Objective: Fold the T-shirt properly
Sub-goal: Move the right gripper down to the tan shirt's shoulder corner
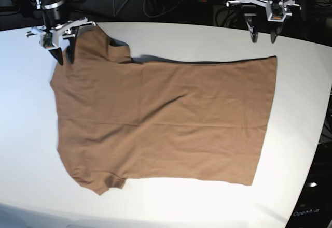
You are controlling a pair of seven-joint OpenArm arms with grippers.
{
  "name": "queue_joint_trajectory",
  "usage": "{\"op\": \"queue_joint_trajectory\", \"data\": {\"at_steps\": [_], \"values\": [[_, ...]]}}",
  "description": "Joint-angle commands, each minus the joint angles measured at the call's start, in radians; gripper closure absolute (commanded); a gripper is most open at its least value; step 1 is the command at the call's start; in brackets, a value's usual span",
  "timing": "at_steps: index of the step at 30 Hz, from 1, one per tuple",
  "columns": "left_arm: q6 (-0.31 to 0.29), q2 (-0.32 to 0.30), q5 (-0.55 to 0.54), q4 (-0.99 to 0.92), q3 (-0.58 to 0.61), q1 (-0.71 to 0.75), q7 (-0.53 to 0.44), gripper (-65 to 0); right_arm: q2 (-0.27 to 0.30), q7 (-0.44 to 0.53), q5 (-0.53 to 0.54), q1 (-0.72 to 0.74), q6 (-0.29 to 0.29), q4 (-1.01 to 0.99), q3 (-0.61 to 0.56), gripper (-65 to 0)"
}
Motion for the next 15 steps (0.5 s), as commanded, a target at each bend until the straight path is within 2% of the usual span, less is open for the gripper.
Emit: {"op": "queue_joint_trajectory", "data": {"at_steps": [1, 3, 5, 8, 11, 13, 15], "values": [[0.005, -0.001, 0.004, 0.015, -0.014, 0.015, -0.024, -28.5, 0.008, 0.000, 0.057, -0.006, 0.023, 0.034, 0.010, -22.9], [0.005, 0.001, 0.004, 0.015, -0.028, 0.015, -0.024, -28.5, 0.008, -0.065, 0.197, -0.006, 0.064, 0.057, 0.044, -30.6], [0.005, 0.001, 0.004, 0.015, -0.040, 0.015, -0.024, -28.5, 0.008, -0.117, 0.350, -0.006, 0.075, 0.060, 0.074, -33.8], [0.005, 0.001, 0.006, 0.015, -0.058, 0.015, -0.024, -28.5, 0.010, -0.178, 0.557, -0.006, 0.101, 0.057, 0.136, -33.7], [0.005, 0.001, 0.006, 0.015, -0.069, 0.015, -0.022, -28.5, 0.010, -0.252, 0.763, -0.006, 0.156, 0.057, 0.200, -34.1], [0.005, 0.001, 0.006, 0.015, -0.071, 0.015, -0.022, -28.5, 0.017, -0.324, 0.881, -0.006, 0.198, 0.055, 0.242, -34.1], [0.005, -0.001, 0.006, 0.015, -0.071, 0.015, -0.022, -28.5, 0.022, -0.407, 1.008, 0.014, 0.210, 0.045, 0.283, -34.1]]}}
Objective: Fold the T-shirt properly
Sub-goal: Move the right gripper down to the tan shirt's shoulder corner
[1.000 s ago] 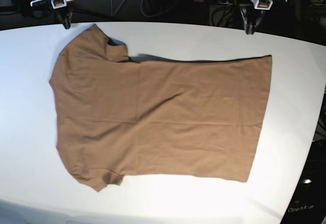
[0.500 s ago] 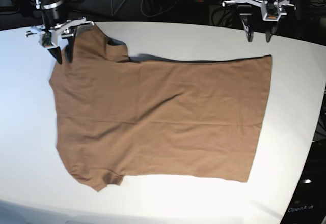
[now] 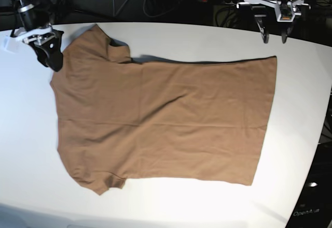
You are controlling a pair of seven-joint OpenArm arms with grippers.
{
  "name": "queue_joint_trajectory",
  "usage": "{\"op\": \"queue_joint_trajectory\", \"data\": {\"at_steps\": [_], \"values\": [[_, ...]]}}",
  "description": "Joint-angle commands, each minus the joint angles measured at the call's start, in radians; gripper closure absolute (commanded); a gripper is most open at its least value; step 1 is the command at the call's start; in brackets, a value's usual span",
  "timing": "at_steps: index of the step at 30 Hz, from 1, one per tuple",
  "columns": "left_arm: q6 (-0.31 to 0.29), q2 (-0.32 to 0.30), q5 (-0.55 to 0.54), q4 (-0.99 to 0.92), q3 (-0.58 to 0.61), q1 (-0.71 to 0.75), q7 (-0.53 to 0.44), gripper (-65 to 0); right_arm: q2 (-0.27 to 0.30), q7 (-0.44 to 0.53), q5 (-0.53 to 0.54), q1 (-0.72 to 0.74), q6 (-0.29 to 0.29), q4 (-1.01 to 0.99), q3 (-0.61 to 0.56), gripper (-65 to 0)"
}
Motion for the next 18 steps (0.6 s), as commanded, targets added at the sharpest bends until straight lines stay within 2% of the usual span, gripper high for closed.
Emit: {"op": "queue_joint_trajectory", "data": {"at_steps": [1, 4, 10, 14, 18], "values": [[0.004, -0.001, 0.002, 0.015, -0.005, 0.015, -0.023, -28.5, 0.013, -0.008, 0.080, 0.006, 0.004, -0.009, 0.023, -34.1], [0.004, -0.001, 0.002, 0.015, -0.005, 0.015, -0.023, -28.6, 0.028, -0.131, 0.180, 0.028, 0.005, -0.078, 0.064, -34.2], [0.004, 0.000, 0.002, 0.006, -0.037, 0.013, -0.023, -28.7, 0.057, -0.372, 0.200, 0.121, 0.007, -0.254, 0.074, -34.2], [0.004, 0.000, 0.002, 0.011, -0.037, 0.013, -0.023, -28.8, 0.063, -0.456, 0.198, 0.167, 0.007, -0.323, 0.074, -34.2], [0.004, 0.000, 0.002, 0.009, -0.037, 0.013, -0.023, -28.8, 0.062, -0.482, 0.198, 0.179, 0.007, -0.332, 0.074, -34.2]]}}
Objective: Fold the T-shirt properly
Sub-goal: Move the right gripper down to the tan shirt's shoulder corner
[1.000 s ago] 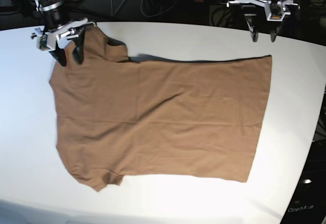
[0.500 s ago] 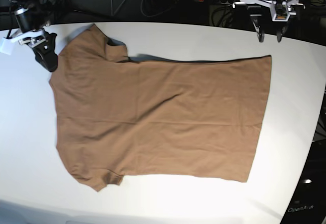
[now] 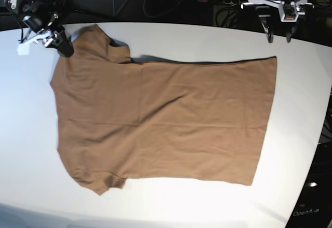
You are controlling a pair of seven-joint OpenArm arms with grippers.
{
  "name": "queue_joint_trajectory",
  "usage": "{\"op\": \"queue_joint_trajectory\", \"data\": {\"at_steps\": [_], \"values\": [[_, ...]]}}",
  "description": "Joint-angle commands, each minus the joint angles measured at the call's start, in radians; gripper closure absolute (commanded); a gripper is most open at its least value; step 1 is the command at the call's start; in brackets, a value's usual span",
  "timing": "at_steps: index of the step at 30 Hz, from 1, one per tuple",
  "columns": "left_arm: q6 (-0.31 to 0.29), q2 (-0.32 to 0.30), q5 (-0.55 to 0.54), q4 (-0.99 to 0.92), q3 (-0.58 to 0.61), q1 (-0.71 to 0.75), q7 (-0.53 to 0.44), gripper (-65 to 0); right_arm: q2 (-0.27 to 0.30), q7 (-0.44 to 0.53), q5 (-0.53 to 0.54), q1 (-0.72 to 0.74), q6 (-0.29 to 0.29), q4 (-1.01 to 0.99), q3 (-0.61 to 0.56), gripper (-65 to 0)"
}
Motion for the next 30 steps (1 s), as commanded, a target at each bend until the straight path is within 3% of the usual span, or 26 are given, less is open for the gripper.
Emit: {"op": "queue_joint_trajectory", "data": {"at_steps": [1, 7, 12, 28, 30], "values": [[0.004, -0.003, 0.002, 0.016, -0.005, 0.015, -0.023, -28.8, 0.012, 0.008, 0.040, -0.008, 0.007, 0.015, 0.008, -34.2], [0.004, -0.006, 0.002, 0.018, -0.005, 0.015, -0.023, -28.8, 0.008, 0.008, 0.040, -0.039, 0.019, 0.018, 0.002, -33.7], [0.004, -0.003, 0.002, 0.022, -0.005, 0.015, -0.023, -28.8, 0.011, 0.008, 0.035, -0.040, 0.139, 0.012, 0.000, -33.4], [0.004, -0.001, 0.002, 0.022, -0.006, 0.020, -0.023, -28.8, 0.009, -0.069, 0.035, -0.008, 0.140, 0.010, -0.001, -33.2], [0.004, -0.001, 0.002, 0.022, -0.006, 0.020, -0.023, -28.8, 0.009, -0.070, 0.035, 0.001, 0.140, 0.010, -0.001, -30.8]]}}
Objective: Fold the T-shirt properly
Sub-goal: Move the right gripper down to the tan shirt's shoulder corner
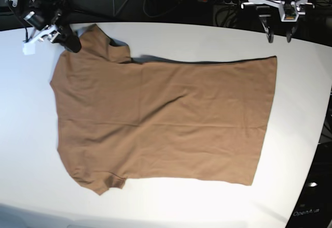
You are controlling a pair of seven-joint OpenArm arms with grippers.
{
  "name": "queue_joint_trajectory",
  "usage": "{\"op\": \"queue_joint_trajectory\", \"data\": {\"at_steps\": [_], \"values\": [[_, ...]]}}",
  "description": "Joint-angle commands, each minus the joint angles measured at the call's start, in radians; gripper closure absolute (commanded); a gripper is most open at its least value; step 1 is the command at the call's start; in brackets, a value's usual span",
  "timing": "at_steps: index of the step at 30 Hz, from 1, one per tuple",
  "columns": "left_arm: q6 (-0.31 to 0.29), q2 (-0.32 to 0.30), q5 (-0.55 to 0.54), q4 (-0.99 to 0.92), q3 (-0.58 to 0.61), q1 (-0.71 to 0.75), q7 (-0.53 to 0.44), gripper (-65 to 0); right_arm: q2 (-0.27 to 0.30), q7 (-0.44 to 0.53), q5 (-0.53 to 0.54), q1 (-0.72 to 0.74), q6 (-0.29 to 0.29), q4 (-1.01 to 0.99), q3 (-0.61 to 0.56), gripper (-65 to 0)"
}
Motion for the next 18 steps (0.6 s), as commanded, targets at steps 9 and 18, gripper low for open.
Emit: {"op": "queue_joint_trajectory", "data": {"at_steps": [9, 18], "values": [[0.004, 0.000, 0.002, 0.019, -0.005, 0.015, -0.023, -28.8, 0.017, 0.011, 0.028, 0.017, 0.013, 0.013, -0.050, -14.2], [0.004, 0.000, 0.002, 0.019, -0.005, 0.015, -0.023, -28.7, 0.049, 0.011, -0.032, 0.067, 0.013, -0.125, -0.100, -13.9]]}}
